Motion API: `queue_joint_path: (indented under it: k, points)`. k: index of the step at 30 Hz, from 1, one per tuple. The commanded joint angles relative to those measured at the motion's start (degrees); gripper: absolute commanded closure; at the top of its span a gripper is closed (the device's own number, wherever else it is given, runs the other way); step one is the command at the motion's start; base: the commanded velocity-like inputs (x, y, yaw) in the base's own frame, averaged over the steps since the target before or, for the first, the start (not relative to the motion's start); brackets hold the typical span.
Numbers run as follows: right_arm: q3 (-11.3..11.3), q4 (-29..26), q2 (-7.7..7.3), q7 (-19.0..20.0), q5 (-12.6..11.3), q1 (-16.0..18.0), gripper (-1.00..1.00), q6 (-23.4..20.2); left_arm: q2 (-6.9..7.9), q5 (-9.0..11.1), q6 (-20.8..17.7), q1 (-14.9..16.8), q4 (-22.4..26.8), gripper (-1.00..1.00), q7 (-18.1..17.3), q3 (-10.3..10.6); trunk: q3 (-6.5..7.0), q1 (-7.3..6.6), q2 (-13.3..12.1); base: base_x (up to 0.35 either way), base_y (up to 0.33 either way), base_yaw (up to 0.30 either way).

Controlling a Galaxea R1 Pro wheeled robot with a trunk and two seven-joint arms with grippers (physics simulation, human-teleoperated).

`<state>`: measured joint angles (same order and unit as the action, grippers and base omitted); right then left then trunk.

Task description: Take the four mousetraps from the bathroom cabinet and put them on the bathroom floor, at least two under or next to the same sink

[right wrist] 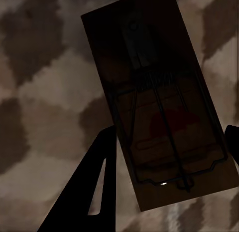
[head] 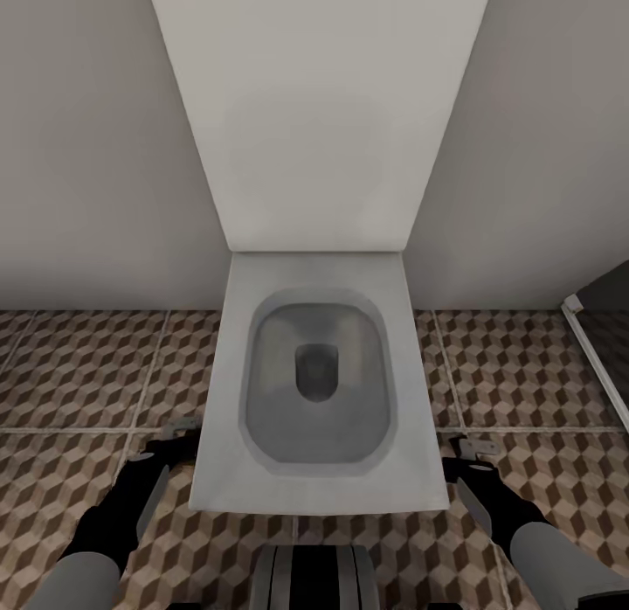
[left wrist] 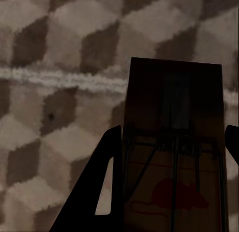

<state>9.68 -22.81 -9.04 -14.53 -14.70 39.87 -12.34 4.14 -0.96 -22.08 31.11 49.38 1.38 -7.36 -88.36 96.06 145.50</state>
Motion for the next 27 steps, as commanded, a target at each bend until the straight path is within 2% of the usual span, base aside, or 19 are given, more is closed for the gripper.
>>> queue_joint_path:
  k: [1,7,22,27]
  points:
    - [0.46,-0.13,-0.07,-0.32,-0.60,0.01,1.00,-0.28,0.01,-0.17,-0.31,0.00,0.54,1.00,0.20,0.01,-0.04,-0.01,0.01,0.000,0.000,0.000]
    - [0.44,-0.20,-0.10,-0.32,-0.60,0.02,1.00,-0.24,0.01,-0.11,-0.47,0.00,2.05,1.00,0.20,0.05,-0.04,-0.01,0.01,0.000,0.000,0.000]
    - [0.43,-0.22,-0.10,-0.32,-0.60,0.01,1.00,-0.20,0.20,-0.16,-0.37,0.00,2.00,1.00,0.27,-0.09,-0.04,-0.01,0.01,0.000,0.000,0.000]
    - [0.43,-0.22,-0.10,-0.34,-0.60,0.02,1.00,0.35,0.77,0.01,-0.28,0.00,1.28,1.00,0.15,-0.41,-0.04,-0.01,0.01,0.000,0.000,0.000]
